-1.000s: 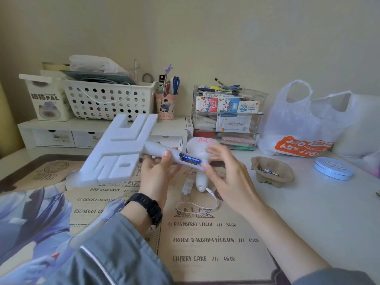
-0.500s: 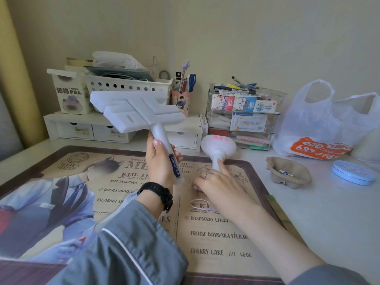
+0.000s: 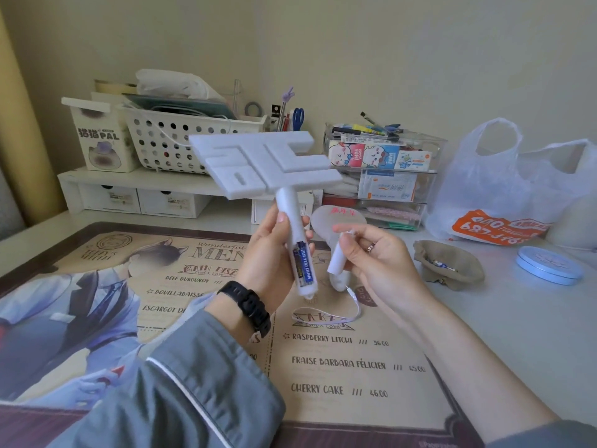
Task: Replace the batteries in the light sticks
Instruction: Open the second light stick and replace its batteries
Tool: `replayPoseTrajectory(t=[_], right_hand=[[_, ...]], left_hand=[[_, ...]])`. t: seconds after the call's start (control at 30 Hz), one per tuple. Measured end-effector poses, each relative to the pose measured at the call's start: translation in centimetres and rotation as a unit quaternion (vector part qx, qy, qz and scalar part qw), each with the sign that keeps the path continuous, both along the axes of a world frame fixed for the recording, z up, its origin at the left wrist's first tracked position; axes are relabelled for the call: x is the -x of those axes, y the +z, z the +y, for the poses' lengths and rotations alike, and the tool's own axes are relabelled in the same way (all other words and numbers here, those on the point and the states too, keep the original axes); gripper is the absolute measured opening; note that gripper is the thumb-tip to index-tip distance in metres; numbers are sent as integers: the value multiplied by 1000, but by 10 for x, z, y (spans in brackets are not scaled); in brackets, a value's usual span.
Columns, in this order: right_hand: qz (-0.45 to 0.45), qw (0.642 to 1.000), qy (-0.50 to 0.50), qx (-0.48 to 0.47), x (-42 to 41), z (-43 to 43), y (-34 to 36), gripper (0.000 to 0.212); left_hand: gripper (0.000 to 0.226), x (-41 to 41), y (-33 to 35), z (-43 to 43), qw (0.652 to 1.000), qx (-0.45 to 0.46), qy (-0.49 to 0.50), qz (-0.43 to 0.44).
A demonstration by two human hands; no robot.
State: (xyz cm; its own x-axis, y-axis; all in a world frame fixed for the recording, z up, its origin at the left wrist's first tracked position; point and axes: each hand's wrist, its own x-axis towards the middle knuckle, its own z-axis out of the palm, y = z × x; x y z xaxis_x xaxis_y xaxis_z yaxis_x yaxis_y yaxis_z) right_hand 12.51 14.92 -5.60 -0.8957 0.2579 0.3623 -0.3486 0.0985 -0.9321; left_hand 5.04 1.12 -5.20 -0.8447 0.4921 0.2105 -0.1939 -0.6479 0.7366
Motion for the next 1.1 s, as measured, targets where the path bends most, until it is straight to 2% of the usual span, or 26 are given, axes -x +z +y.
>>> replayPoseTrajectory(t=[0.07, 0.2, 0.4, 0.6, 0.73, 0.83, 0.97, 1.1], right_hand=[[13, 1000, 11, 23, -1, -4, 4, 27], [50, 997, -43, -44, -4, -9, 7, 6], [98, 988, -76, -88, -2, -11, 6, 13], [95, 989, -63, -90, -3, -14, 3, 12], [96, 985, -59, -129, -1, -13, -1, 22], [95, 982, -61, -150, 0, -14, -3, 20], [95, 983, -61, -146, -1, -15, -3, 13], [87, 985, -60, -138, -2, -19, -3, 20]], left_hand=[[36, -5, 0, 2, 999, 5, -26, 19], [33, -10, 0, 4, 997, 18, -51, 53], [37, -11, -2, 6, 997, 22, -50, 53], [38, -11, -3, 6, 996, 16, -58, 60], [40, -11, -3, 7, 994, 23, -61, 83], [39, -11, -2, 7, 994, 26, -59, 91], [38, -10, -3, 6, 994, 28, -59, 93], [38, -9, -4, 6, 993, 33, -51, 98]])
